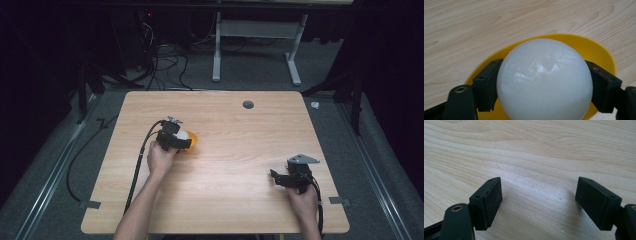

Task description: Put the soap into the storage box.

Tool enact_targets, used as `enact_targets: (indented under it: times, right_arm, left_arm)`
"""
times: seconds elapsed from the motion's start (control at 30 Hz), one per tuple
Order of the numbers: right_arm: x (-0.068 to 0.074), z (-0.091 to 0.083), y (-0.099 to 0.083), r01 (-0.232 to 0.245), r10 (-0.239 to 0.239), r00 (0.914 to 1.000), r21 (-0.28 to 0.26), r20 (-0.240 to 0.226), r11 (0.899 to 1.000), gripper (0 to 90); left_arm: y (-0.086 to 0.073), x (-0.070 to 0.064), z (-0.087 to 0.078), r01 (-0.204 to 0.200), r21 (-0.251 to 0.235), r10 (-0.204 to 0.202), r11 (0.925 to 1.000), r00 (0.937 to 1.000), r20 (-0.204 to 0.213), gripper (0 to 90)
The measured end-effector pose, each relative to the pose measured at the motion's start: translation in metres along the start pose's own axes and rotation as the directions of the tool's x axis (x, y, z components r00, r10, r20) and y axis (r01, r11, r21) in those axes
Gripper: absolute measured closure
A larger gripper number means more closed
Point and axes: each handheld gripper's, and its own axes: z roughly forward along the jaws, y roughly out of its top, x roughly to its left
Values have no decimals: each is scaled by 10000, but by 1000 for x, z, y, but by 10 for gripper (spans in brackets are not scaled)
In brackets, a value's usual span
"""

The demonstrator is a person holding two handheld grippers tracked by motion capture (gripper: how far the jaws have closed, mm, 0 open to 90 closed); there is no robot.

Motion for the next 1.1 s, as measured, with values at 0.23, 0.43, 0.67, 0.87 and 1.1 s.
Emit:
enact_targets:
  times: [0.23, 0.43, 0.67, 0.87, 1.1]
  right_arm:
    - [0, 0, 0, 0, 0, 10000, -9, 8, 10000, 225]
    - [0, 0, 0, -11, 11, 10000, -8, 9, 10000, 225]
    - [0, 0, 0, 0, 0, 10000, -11, 11, 10000, 225]
    - [0, 0, 0, -24, 24, 10000, 3, 13, 10000, 225]
    - [0, 0, 0, 19, -19, 10000, 1, 61, 10000, 224]
  left_arm:
    - [-1, -1, 0, -88, 36, 88, 10000, 9998, -151, 236]
    - [-1, -1, 1, -31, 56, 32, 10000, 9999, -132, 234]
    - [1, -2, -9, -4, -358, -3, 9994, 9998, -205, 231]
    - [4, 0, -22, 183, -853, -193, 9962, 9997, -113, 224]
    - [4, 0, -31, 143, -1033, -147, 9946, 9999, -28, 219]
